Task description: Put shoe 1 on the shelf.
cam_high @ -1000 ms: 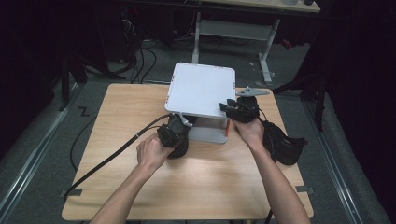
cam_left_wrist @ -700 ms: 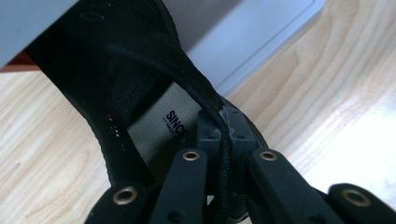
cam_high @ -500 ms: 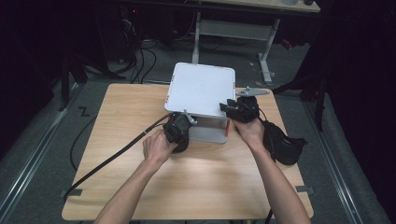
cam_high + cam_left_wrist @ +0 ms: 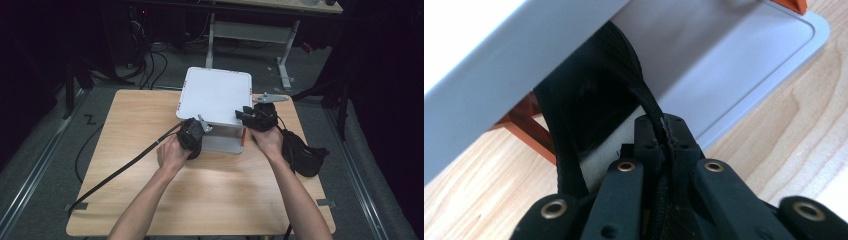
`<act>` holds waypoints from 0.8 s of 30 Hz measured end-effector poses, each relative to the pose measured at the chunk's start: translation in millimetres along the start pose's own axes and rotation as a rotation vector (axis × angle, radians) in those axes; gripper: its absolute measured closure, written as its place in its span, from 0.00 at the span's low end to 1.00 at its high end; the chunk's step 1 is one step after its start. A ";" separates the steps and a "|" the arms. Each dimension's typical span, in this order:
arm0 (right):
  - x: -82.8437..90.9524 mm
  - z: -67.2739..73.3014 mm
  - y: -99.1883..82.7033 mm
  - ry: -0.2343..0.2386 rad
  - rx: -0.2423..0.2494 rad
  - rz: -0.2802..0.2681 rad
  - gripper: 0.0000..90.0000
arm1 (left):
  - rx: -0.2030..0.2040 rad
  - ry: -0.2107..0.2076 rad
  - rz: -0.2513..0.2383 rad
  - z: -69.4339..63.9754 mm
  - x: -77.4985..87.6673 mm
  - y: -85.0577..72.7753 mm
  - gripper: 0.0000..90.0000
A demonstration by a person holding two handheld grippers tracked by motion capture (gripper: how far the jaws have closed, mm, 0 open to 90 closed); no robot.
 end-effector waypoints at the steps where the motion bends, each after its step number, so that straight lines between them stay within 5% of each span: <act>1: 0.0 0.0 0.1 0.001 0.000 0.000 0.67 | 0.003 0.002 -0.008 -0.1 -0.9 0.7 0.95; 9: -0.1 0.0 0.2 0.003 -0.001 0.001 0.68 | 0.045 0.011 -0.055 4.1 -9.5 9.5 0.93; 20: 0.2 -1.7 0.0 0.001 -0.005 0.002 0.68 | 0.037 -0.027 -0.076 1.5 2.9 14.9 0.59; 24: 0.1 -2.1 0.0 0.000 -0.005 0.001 0.68 | 0.083 -0.058 -0.105 1.8 14.2 23.6 0.54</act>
Point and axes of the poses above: each handheld gripper's, and its own axes: x roughly backward along the jaws, y roughly out of its top, z roughly to its left, the point moved 9 cm from there along -x, roughly forward along the jaws, and after that the axes turned 4 degrees about -x, right-handed, at the moved point
